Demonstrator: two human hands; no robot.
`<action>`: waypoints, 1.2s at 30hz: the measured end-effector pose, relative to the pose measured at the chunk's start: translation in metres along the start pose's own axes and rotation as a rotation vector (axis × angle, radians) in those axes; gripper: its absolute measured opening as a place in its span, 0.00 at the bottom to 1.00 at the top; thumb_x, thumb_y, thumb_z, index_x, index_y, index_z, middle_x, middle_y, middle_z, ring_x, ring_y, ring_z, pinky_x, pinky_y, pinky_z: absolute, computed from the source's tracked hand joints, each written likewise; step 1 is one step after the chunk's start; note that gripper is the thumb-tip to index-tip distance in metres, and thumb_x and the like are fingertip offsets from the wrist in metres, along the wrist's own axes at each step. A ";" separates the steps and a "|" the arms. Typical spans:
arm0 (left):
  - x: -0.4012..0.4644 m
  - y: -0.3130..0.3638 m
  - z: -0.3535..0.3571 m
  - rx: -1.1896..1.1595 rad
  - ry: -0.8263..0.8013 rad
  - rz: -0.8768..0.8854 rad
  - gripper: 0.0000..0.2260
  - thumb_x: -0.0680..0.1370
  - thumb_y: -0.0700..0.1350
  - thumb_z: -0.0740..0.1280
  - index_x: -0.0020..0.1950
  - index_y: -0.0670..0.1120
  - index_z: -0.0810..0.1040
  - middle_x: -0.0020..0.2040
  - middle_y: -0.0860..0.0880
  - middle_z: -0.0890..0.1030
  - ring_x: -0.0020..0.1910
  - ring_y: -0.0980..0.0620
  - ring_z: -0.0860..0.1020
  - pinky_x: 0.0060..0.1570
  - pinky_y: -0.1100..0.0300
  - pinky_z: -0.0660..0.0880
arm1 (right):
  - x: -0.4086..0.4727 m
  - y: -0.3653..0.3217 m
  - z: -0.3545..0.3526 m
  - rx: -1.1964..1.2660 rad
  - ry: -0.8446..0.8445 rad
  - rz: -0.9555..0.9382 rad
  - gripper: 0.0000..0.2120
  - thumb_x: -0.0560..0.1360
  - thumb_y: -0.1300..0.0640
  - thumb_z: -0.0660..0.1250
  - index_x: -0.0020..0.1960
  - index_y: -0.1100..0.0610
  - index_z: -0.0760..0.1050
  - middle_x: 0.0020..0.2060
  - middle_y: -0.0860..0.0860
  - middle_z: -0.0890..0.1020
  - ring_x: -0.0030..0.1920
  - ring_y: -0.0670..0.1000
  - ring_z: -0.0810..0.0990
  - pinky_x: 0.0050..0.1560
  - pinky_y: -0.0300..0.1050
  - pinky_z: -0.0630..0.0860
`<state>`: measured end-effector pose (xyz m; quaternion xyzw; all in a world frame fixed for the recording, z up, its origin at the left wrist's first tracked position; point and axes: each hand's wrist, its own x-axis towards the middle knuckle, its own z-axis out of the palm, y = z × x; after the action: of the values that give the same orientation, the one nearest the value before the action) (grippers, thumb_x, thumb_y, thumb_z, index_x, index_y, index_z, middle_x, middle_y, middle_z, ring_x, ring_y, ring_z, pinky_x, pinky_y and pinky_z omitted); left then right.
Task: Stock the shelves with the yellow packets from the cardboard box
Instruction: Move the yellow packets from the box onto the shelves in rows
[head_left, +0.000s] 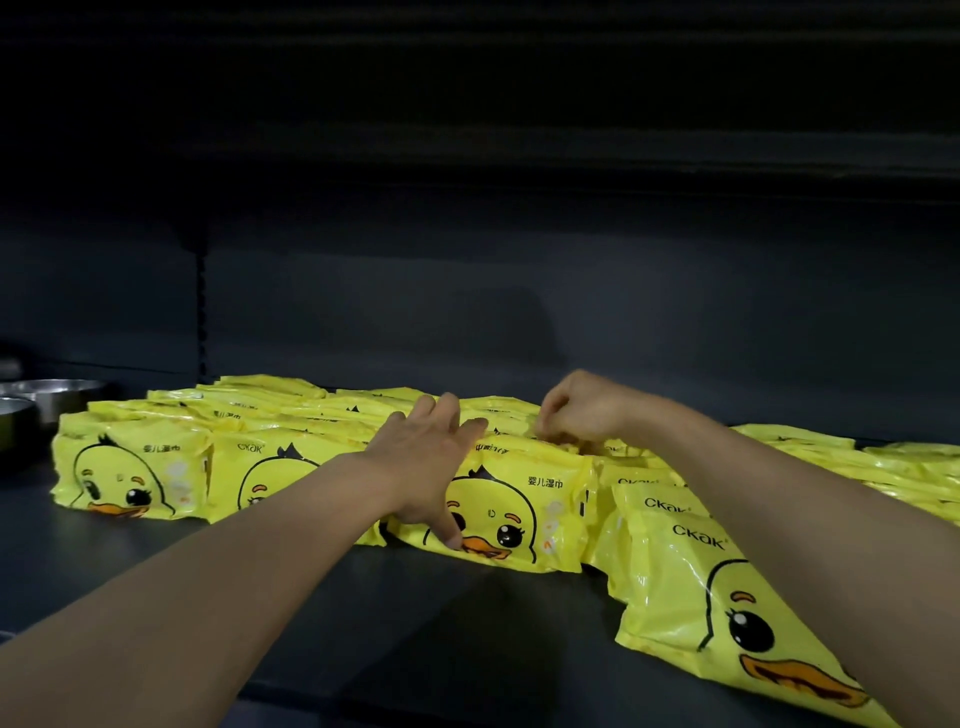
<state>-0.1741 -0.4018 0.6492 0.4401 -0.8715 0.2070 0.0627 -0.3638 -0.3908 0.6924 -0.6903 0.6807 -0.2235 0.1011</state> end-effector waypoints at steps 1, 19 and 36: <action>-0.002 0.001 0.001 0.011 0.010 -0.003 0.52 0.63 0.63 0.75 0.77 0.50 0.48 0.68 0.47 0.60 0.68 0.47 0.60 0.67 0.51 0.65 | -0.004 0.000 -0.004 0.040 -0.055 -0.004 0.04 0.74 0.60 0.68 0.42 0.53 0.80 0.39 0.49 0.80 0.39 0.48 0.77 0.35 0.39 0.74; -0.031 0.000 0.008 0.059 0.047 -0.070 0.51 0.69 0.66 0.68 0.77 0.47 0.41 0.78 0.48 0.50 0.77 0.47 0.49 0.73 0.43 0.46 | -0.051 -0.015 -0.001 -0.228 0.206 -0.177 0.14 0.78 0.55 0.62 0.62 0.55 0.74 0.61 0.52 0.77 0.62 0.51 0.74 0.56 0.40 0.69; -0.030 0.011 0.002 0.202 -0.070 -0.145 0.50 0.71 0.66 0.65 0.77 0.41 0.41 0.78 0.44 0.48 0.77 0.45 0.45 0.72 0.40 0.42 | -0.075 -0.016 0.037 -0.862 0.033 -0.078 0.53 0.67 0.38 0.70 0.77 0.56 0.41 0.74 0.56 0.56 0.75 0.58 0.52 0.73 0.61 0.44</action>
<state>-0.1644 -0.3748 0.6351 0.5131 -0.8137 0.2731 0.0027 -0.3308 -0.3225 0.6541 -0.6910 0.6866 0.0665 -0.2160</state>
